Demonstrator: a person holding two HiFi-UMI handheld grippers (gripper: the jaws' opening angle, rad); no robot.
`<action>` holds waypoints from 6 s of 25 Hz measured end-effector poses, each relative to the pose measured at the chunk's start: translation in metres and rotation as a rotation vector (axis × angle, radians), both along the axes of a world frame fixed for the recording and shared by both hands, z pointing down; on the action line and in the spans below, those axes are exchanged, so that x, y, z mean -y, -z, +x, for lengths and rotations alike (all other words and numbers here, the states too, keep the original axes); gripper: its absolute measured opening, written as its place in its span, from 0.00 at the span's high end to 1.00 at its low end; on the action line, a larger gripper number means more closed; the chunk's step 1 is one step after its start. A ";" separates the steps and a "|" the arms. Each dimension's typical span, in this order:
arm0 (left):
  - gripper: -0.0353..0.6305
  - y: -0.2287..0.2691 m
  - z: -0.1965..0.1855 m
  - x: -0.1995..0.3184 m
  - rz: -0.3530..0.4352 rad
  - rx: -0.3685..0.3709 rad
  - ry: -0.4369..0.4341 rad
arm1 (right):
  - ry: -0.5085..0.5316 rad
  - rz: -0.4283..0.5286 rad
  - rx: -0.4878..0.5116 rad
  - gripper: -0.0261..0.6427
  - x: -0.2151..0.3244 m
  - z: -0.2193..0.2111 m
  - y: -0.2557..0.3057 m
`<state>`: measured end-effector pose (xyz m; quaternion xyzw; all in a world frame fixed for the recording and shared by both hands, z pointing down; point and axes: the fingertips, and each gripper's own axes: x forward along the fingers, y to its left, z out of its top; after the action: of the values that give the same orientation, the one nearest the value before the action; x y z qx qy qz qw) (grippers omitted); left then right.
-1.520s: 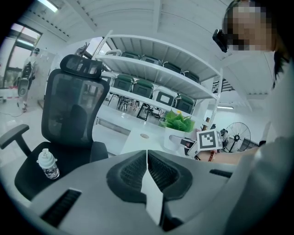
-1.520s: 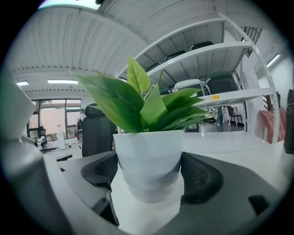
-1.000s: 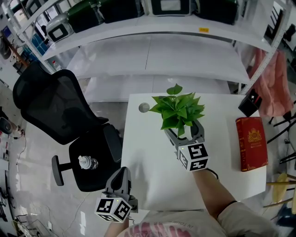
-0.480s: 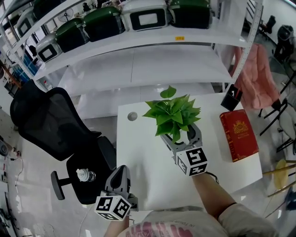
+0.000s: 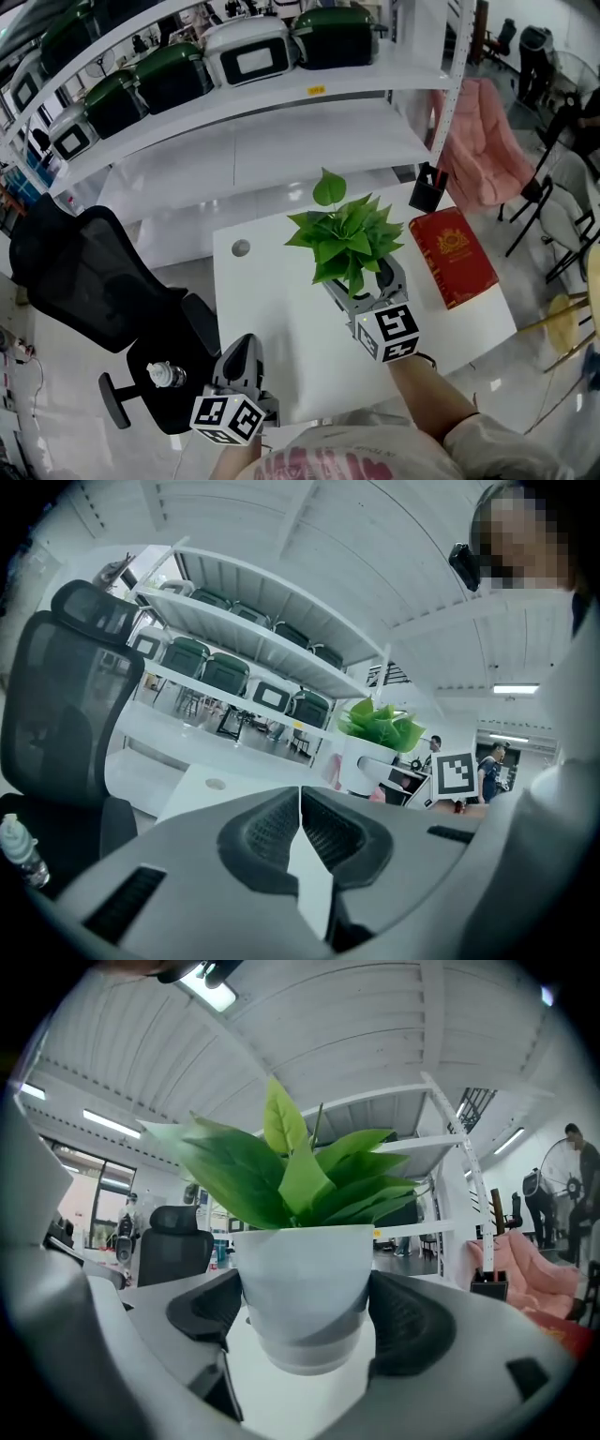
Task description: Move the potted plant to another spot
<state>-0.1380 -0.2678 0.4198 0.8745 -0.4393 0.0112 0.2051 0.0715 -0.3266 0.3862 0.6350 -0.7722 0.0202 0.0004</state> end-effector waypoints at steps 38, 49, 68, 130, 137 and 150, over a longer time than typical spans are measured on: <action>0.91 -0.049 0.057 -0.011 -0.054 0.038 -0.153 | -0.139 -0.282 0.048 0.30 -0.057 0.065 -0.147; 0.91 -0.056 0.067 -0.009 -0.069 0.044 -0.154 | -0.122 -0.318 0.053 0.30 -0.058 0.070 -0.159; 0.91 -0.051 0.065 -0.016 -0.071 0.035 -0.157 | -0.117 -0.377 0.004 0.30 -0.080 0.067 -0.171; 0.91 -0.038 0.051 -0.040 -0.086 0.002 -0.170 | -0.169 -0.414 0.021 0.31 -0.124 0.064 -0.170; 0.91 -0.028 0.048 -0.046 -0.074 -0.017 -0.180 | -0.180 -0.422 0.021 0.31 -0.138 0.059 -0.163; 0.91 -0.016 0.051 -0.057 -0.054 -0.043 -0.214 | -0.209 -0.418 0.065 0.33 -0.167 0.056 -0.140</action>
<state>-0.0873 -0.2105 0.4356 0.9107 -0.3384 0.0261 0.2354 0.1277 -0.1594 0.5262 0.6967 -0.6809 0.2001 0.1047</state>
